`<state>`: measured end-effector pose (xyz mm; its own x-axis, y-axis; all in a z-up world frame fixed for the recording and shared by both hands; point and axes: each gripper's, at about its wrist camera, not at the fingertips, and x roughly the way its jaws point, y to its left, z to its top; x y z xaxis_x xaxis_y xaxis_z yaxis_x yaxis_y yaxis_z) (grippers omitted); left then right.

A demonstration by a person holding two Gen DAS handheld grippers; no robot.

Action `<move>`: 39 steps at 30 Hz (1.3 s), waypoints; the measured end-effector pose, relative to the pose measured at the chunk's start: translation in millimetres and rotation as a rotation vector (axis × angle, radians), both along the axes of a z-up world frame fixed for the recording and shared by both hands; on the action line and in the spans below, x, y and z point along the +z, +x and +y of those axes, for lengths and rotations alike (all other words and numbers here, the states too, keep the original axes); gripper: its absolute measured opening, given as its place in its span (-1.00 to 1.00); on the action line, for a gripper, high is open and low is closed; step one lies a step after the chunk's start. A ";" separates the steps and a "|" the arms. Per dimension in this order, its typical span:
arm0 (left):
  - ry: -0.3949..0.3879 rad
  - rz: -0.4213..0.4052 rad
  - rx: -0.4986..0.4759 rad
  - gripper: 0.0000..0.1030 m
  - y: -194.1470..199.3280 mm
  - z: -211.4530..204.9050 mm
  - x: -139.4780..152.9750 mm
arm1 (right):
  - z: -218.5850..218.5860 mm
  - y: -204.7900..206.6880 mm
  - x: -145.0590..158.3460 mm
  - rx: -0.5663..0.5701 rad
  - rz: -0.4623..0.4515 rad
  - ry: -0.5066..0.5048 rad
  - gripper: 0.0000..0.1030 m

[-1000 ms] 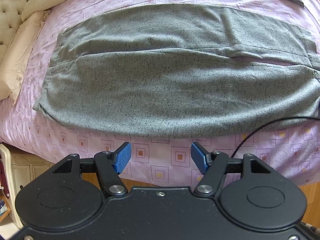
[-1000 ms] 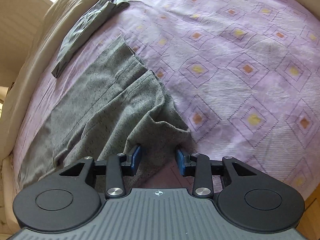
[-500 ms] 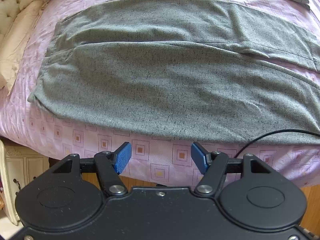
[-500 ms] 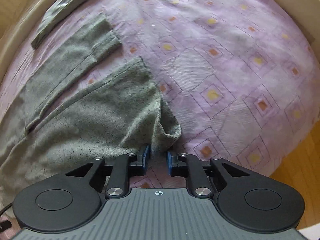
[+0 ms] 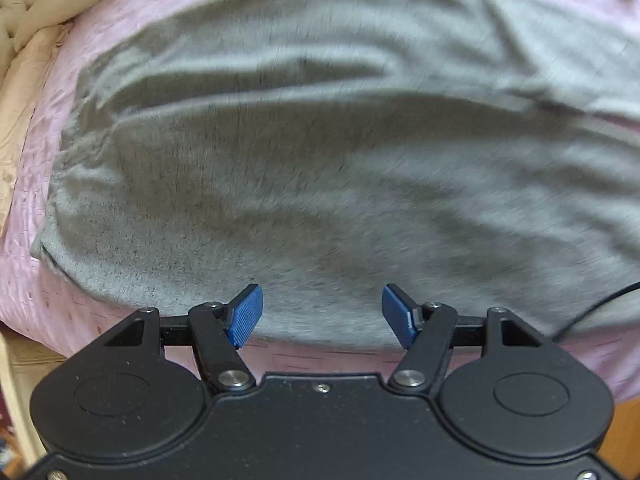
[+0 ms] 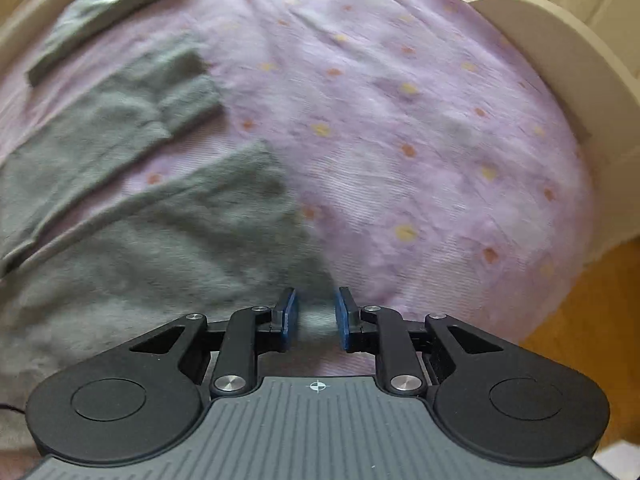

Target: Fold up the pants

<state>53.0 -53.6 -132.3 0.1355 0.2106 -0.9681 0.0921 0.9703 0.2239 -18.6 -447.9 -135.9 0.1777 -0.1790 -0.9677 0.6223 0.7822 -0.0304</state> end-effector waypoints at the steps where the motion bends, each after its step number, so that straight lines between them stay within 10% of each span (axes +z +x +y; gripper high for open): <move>1: 0.010 0.029 -0.004 0.34 2.5 5.4 -10.4 | -4.8 -5.3 4.0 -0.042 -0.016 0.023 -0.59; 7: -0.030 0.094 0.001 0.33 26.4 44.2 -23.0 | 8.9 43.0 47.1 0.070 -0.190 0.080 -0.59; 14: -0.062 -0.052 -0.013 0.33 105.8 79.8 21.6 | 81.9 183.9 48.0 0.740 -0.213 -0.110 -0.56; 23: -0.055 -0.131 0.027 0.34 221.3 117.9 25.5 | 130.3 296.0 -8.1 1.312 -0.075 -0.167 -0.56; 29: -0.161 -0.088 0.088 0.38 269.2 144.6 15.6 | 138.4 311.6 -24.2 1.483 0.068 0.027 -0.44; 35: -0.220 -0.069 0.198 0.50 312.1 158.6 2.7 | 139.5 325.7 -26.8 1.392 0.129 0.089 -0.40; 39: -0.251 -0.030 0.275 0.50 333.3 163.1 -12.0 | 147.7 321.0 -28.2 1.386 0.144 0.081 -0.85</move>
